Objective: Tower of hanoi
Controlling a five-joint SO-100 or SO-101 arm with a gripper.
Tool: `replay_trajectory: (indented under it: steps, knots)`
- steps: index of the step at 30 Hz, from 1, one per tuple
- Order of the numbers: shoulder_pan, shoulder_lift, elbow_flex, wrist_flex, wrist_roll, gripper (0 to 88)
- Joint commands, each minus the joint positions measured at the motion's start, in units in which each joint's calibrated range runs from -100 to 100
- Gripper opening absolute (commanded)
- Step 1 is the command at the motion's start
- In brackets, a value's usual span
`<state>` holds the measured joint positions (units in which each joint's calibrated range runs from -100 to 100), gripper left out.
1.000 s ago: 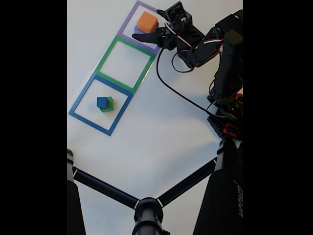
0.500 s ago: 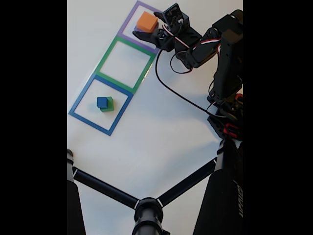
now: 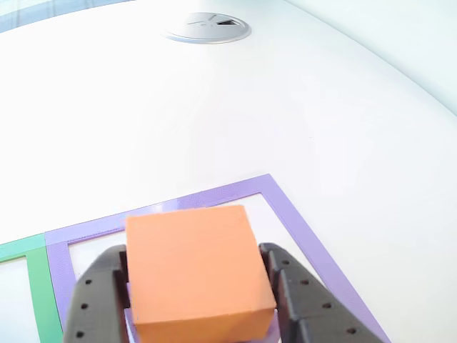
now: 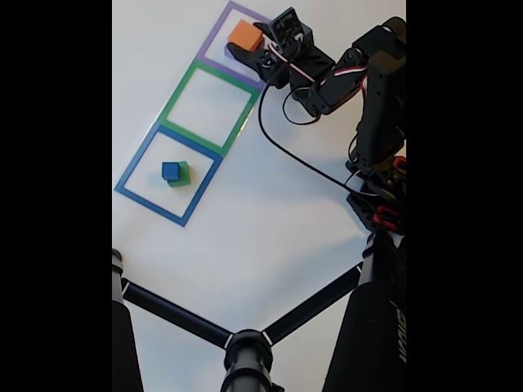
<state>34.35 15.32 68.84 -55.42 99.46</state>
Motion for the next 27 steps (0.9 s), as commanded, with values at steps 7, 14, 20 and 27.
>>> replay_trajectory:
  steps: [7, 14, 20, 27]
  knots:
    - [-0.9, -0.4, -0.9, -1.3, 0.5, 12.6]
    - [-1.8, -4.2, 1.3, -0.5, 0.5, 12.6]
    - [-3.8, -19.8, 5.0, 12.7, 0.5, 12.4]
    - [-6.3, -49.1, 2.5, 50.6, 0.5, 12.4]
